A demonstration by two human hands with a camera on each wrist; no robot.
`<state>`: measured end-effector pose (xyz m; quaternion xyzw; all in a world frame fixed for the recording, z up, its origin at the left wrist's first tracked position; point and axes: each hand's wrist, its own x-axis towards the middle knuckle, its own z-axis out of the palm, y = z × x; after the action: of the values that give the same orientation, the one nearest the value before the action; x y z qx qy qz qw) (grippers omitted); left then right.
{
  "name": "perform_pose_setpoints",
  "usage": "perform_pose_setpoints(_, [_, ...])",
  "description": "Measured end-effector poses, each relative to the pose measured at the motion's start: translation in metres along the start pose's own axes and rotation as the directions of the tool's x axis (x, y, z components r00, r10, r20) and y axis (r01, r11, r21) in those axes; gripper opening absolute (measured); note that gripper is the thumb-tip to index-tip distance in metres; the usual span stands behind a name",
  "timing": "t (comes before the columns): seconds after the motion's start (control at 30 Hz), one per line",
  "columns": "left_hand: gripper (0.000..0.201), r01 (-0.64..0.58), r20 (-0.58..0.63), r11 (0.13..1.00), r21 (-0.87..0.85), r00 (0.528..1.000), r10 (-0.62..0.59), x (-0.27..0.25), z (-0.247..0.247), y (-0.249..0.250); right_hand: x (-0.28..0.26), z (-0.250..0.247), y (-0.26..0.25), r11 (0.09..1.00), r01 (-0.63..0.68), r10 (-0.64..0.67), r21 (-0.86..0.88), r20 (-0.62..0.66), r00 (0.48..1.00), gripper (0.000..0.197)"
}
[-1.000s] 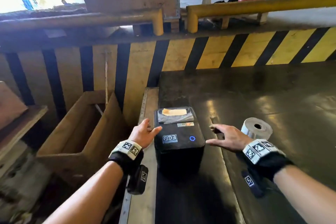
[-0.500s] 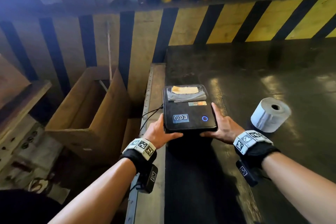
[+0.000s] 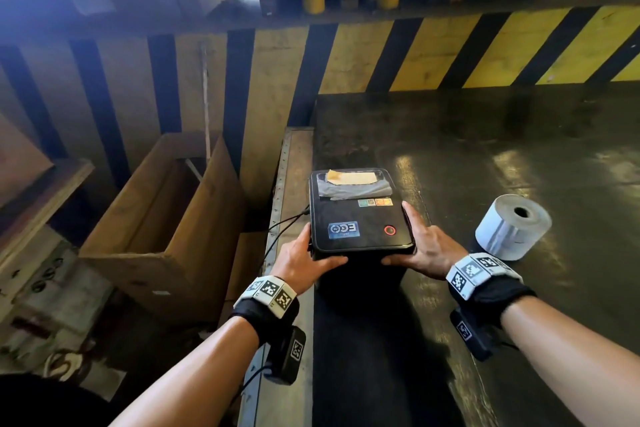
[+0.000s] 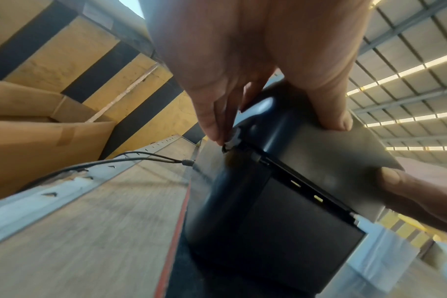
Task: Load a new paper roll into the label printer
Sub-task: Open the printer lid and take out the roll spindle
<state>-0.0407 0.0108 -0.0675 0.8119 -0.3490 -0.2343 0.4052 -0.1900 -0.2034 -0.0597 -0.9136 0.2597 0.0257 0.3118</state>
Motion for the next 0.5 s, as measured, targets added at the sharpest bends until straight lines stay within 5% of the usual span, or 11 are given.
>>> perform_pose_setpoints(0.27, [0.061,-0.026,-0.282,0.998,-0.052,0.959,0.010,0.013,-0.011,0.037,-0.001,-0.020,-0.019,0.967,0.074,-0.013,0.244,-0.242,0.970,0.070])
perform_pose_setpoints(0.5, [0.057,-0.018,-0.430,0.999,-0.036,0.903,0.001,0.040,-0.021,0.059,0.013,-0.026,-0.031,0.968,0.124,-0.027,0.218,-0.402,0.915,0.078])
